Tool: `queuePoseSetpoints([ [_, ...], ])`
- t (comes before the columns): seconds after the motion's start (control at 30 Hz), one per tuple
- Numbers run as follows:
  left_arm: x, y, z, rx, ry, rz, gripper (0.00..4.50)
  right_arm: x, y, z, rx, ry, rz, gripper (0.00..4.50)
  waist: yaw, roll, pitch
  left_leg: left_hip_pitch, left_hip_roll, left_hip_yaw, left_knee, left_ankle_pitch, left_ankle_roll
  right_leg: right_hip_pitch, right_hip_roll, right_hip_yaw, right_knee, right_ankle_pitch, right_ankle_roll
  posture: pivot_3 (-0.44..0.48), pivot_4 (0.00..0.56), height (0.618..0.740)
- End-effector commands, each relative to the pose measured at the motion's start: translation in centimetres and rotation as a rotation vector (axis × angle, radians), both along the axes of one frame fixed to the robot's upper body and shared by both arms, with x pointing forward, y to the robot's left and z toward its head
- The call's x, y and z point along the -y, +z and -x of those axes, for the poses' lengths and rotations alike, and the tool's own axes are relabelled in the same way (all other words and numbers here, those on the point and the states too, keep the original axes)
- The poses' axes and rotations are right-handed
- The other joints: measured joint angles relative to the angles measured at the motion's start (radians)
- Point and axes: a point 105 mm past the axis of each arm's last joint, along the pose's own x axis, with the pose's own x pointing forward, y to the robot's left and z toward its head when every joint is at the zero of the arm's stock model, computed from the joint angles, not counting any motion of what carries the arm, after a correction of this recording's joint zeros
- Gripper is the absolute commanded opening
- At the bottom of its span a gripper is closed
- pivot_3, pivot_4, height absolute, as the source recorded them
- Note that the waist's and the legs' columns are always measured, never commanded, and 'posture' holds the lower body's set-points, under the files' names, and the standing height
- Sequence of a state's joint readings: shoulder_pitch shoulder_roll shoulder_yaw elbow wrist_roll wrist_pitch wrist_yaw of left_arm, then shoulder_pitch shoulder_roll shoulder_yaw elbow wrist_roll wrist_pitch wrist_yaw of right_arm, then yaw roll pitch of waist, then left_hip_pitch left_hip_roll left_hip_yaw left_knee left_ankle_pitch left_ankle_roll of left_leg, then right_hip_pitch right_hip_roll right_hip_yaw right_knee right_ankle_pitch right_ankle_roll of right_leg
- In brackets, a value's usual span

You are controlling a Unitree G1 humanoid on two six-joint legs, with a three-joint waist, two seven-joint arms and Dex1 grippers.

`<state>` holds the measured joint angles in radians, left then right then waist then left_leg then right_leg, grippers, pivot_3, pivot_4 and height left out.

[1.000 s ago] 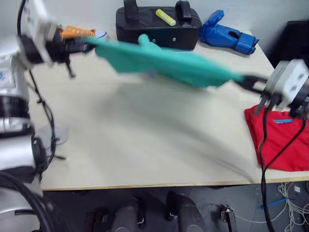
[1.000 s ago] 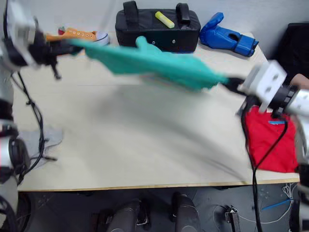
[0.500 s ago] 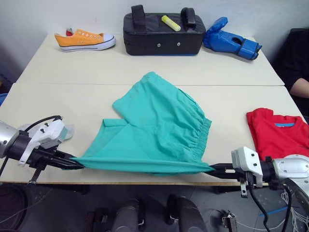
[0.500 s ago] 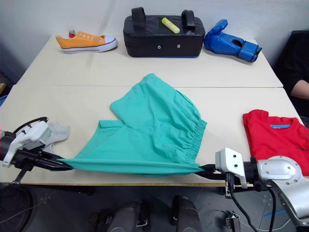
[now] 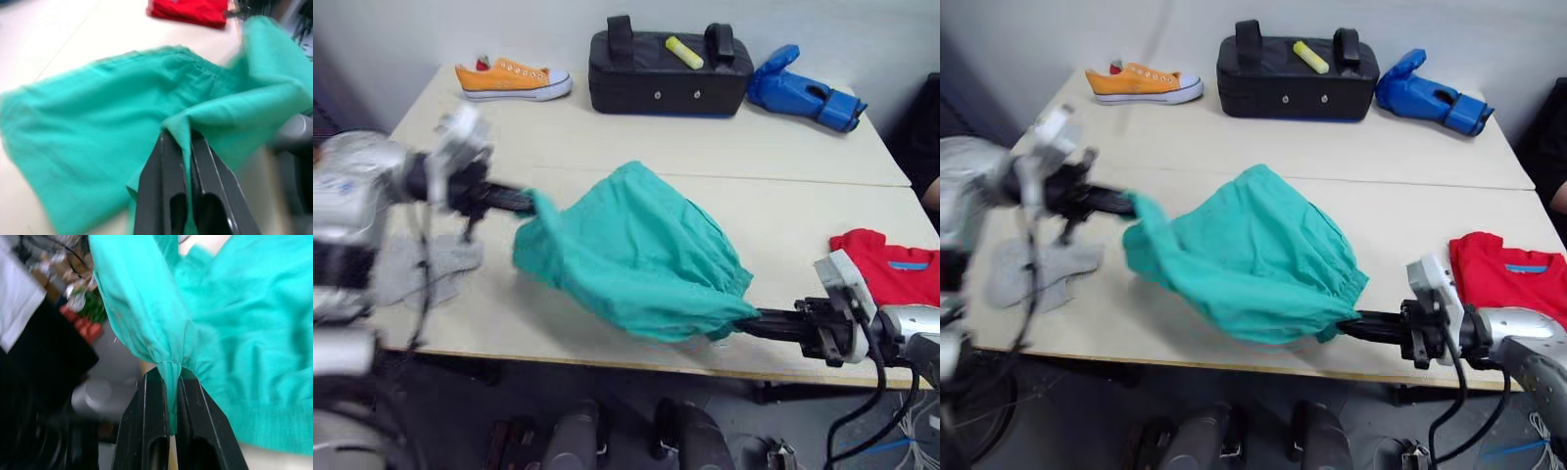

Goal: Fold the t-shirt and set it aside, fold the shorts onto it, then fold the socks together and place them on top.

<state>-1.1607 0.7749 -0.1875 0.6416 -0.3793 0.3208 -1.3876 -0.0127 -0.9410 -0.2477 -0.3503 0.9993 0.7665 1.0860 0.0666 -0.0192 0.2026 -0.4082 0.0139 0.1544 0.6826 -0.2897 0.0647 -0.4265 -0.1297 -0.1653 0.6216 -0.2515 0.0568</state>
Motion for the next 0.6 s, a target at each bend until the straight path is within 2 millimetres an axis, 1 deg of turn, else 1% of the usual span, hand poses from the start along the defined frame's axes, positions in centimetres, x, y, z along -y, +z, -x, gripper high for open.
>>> queuePoseSetpoints([
  [0.03, 1.5, 1.2, -4.2, 0.167, 0.148, -0.008, 0.02, 0.5, 0.2, -1.4, -0.078, -0.094, -0.079, 0.00, -0.007, 0.000, 0.000, -0.003, 0.000, 0.000, 0.000, -0.001, 0.002, -0.001, -0.001, 0.000, -0.002, 0.001, 0.002, 0.000, 0.150, 0.740],
  [0.1, 3.5, 1.2, -5.8, 0.235, 0.196, -0.012, 0.02, 0.8, 0.2, -2.8, -0.079, -0.173, -0.095, 0.00, -0.024, -0.001, 0.000, -0.003, -0.001, 0.005, 0.000, -0.004, 0.006, -0.002, -0.003, 0.001, -0.004, 0.002, 0.004, 0.000, 0.150, 0.740],
  [0.13, 4.1, 1.2, -6.2, 0.254, 0.208, -0.015, 0.02, 0.8, 0.3, -3.2, -0.080, -0.197, -0.098, 0.00, -0.035, -0.001, 0.000, -0.004, -0.001, 0.006, 0.000, -0.005, 0.007, -0.003, -0.004, 0.002, -0.008, 0.003, 0.006, 0.000, 0.150, 0.740],
  [0.2, 5.5, 1.1, -7.5, 0.310, 0.284, -0.014, 0.02, 1.1, 0.2, -4.4, -0.073, -0.277, -0.097, 0.00, -0.048, -0.001, 0.000, -0.006, -0.001, 0.007, 0.000, -0.006, 0.009, -0.003, -0.002, 0.002, -0.011, 0.004, 0.009, 0.000, 0.150, 0.740],
  [0.3, 6.7, 0.7, -8.9, 0.380, 0.397, -0.031, 0.02, 1.3, 0.1, -5.5, -0.048, -0.358, -0.081, 0.00, -0.054, -0.001, 0.000, -0.008, -0.001, 0.007, 0.000, -0.006, 0.010, -0.006, -0.002, 0.003, -0.012, 0.005, 0.011, 0.000, 0.150, 0.740],
  [0.37, 7.2, 0.1, -9.5, 0.409, 0.453, -0.061, 0.02, 1.4, -0.2, -6.2, -0.039, -0.413, -0.066, 0.00, -0.054, -0.001, 0.000, -0.009, -0.001, 0.007, 0.000, -0.006, 0.010, -0.007, -0.003, 0.003, -0.011, 0.006, 0.011, 0.000, 0.150, 0.740],
  [0.43, 7.6, -1.4, -10.0, 0.407, 0.498, -0.123, 0.02, 2.0, -0.8, -7.1, -0.035, -0.496, -0.027, 0.00, -0.054, -0.001, 0.000, -0.009, -0.001, 0.007, 0.001, -0.006, 0.010, -0.007, -0.004, 0.004, -0.011, 0.006, 0.011, 0.000, 0.150, 0.740],
  [0.5, 7.6, -2.6, -10.5, 0.394, 0.550, -0.155, 0.02, 2.8, -1.5, -7.6, -0.022, -0.563, 0.033, 0.00, -0.053, -0.001, 0.000, -0.009, -0.001, 0.007, 0.001, -0.006, 0.010, -0.007, -0.004, 0.004, -0.010, 0.006, 0.012, 0.000, 0.150, 0.740],
  [0.53, 7.4, -2.9, -10.7, 0.392, 0.579, -0.162, 0.21, 3.2, -1.7, -7.7, -0.027, -0.591, 0.045, 0.00, -0.050, -0.001, 0.000, -0.009, -0.001, 0.007, 0.001, -0.006, 0.010, -0.007, -0.004, 0.004, -0.010, 0.006, 0.012, 0.000, 0.150, 0.740],
  [0.6, 7.1, -3.3, -10.9, 0.384, 0.619, -0.165, 0.64, 3.7, -1.5, -7.9, -0.031, -0.622, 0.043, 0.60, -0.049, -0.001, 0.000, -0.009, -0.001, 0.007, 0.001, -0.006, 0.010, -0.008, -0.005, 0.005, -0.010, 0.006, 0.012, 0.000, 0.150, 0.740],
])
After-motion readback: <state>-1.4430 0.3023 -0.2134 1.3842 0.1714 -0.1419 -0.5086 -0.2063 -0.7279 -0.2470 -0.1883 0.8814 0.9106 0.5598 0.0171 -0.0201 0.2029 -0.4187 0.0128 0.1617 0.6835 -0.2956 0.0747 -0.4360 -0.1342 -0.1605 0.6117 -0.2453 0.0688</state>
